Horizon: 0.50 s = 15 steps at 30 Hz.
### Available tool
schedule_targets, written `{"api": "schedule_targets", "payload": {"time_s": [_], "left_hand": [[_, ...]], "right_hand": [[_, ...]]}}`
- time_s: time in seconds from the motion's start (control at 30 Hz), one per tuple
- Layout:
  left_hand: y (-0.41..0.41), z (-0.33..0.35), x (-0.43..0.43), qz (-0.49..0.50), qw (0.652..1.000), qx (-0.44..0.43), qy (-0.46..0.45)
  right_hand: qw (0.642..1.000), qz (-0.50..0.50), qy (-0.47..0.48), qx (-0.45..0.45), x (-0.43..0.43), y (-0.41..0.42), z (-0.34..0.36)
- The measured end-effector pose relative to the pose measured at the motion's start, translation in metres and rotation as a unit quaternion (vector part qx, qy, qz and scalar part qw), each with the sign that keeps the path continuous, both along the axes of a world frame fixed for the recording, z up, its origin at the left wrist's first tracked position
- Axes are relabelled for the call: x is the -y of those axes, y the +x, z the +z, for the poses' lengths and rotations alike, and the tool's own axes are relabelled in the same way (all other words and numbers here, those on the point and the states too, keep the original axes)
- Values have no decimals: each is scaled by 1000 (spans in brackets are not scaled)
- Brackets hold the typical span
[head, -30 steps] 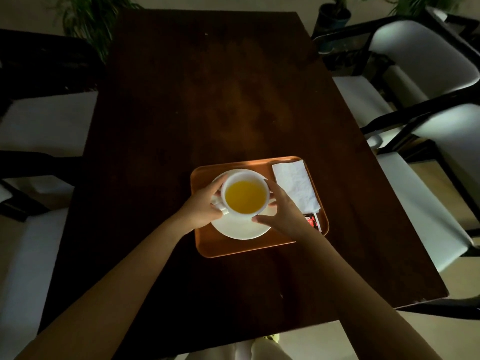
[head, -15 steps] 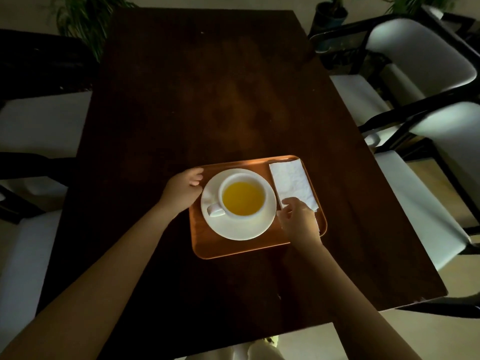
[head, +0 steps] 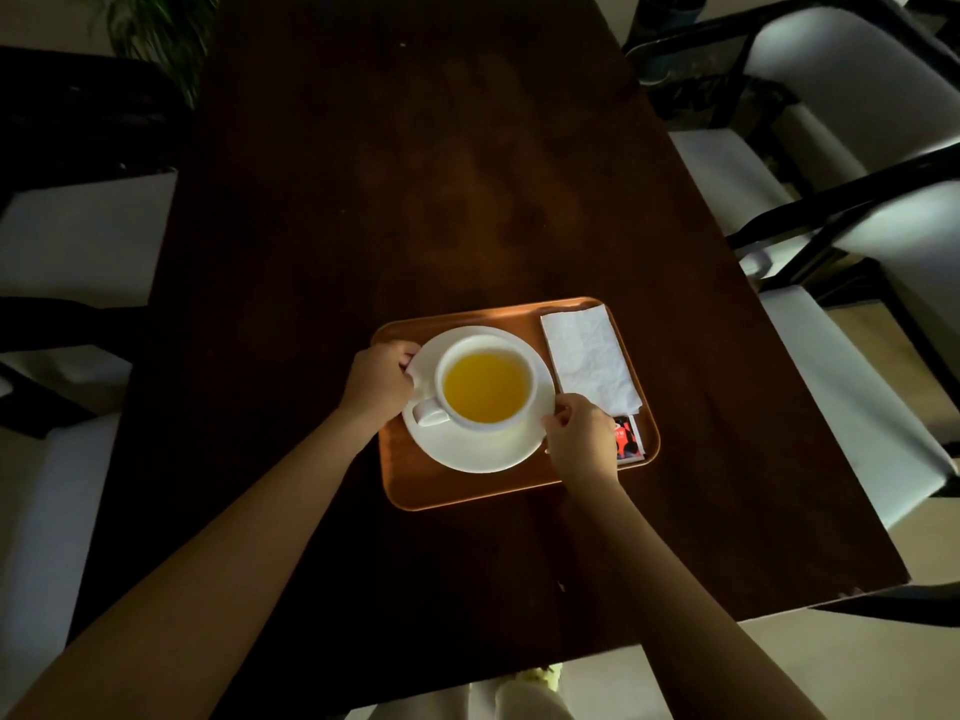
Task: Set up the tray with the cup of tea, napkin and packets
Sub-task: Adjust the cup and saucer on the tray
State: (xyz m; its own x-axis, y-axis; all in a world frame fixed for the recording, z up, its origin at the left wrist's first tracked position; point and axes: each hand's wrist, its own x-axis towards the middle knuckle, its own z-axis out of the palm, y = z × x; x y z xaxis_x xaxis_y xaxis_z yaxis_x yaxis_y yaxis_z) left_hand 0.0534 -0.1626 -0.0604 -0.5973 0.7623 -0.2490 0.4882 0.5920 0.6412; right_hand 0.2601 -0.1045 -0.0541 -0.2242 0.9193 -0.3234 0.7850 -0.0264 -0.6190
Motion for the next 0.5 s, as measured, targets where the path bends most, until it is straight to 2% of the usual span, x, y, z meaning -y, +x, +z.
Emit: {"api": "schedule_targets", "payload": {"time_s": [0.5], "left_hand": [[7,-1,11,19,1000,-6,6]], "right_hand": [[999,13,30,7,1,-1,3]]}}
